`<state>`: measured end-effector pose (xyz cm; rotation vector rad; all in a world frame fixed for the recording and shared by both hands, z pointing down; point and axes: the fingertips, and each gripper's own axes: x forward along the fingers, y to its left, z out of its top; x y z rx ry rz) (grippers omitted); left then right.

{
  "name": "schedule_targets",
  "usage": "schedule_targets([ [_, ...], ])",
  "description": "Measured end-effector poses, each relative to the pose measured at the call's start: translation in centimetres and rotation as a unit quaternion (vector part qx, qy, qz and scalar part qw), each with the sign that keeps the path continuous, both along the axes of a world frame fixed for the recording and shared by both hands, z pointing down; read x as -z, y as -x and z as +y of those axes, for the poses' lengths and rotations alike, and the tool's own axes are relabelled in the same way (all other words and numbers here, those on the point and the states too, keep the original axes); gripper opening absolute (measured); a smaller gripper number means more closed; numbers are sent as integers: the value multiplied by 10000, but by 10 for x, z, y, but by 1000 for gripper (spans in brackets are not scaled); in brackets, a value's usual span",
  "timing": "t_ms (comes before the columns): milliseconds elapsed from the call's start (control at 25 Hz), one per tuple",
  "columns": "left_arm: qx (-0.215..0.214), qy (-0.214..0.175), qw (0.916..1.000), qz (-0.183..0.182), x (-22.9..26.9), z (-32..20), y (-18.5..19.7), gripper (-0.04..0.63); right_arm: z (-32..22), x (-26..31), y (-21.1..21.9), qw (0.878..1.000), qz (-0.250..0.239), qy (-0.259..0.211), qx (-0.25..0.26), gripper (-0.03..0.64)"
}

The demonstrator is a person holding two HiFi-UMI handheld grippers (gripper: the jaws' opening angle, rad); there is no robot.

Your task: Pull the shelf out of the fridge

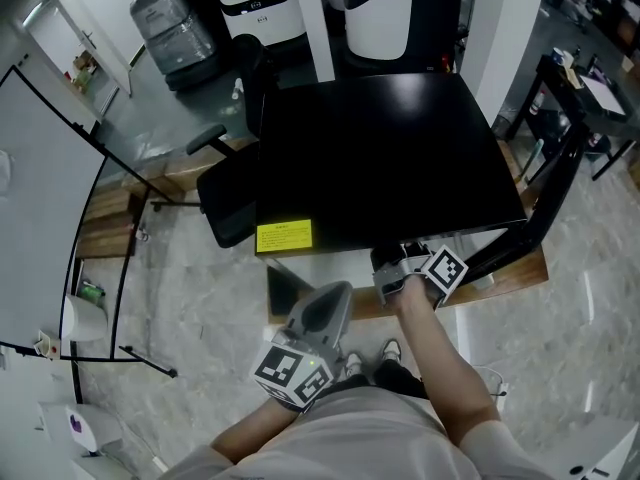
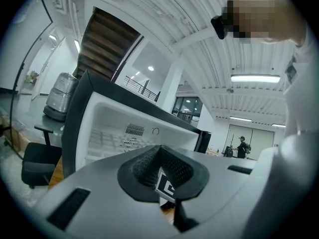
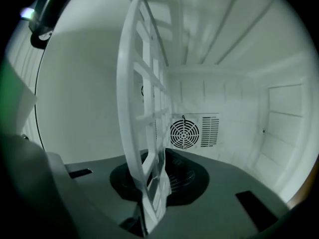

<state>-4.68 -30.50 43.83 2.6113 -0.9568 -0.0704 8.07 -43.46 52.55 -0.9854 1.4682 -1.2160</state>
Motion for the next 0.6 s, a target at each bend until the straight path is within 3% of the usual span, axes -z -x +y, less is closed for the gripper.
schedule_targets([
  [600, -38, 85, 10000, -19, -4, 10, -3, 6, 9, 1, 1, 9996, -205, 166, -142, 46],
])
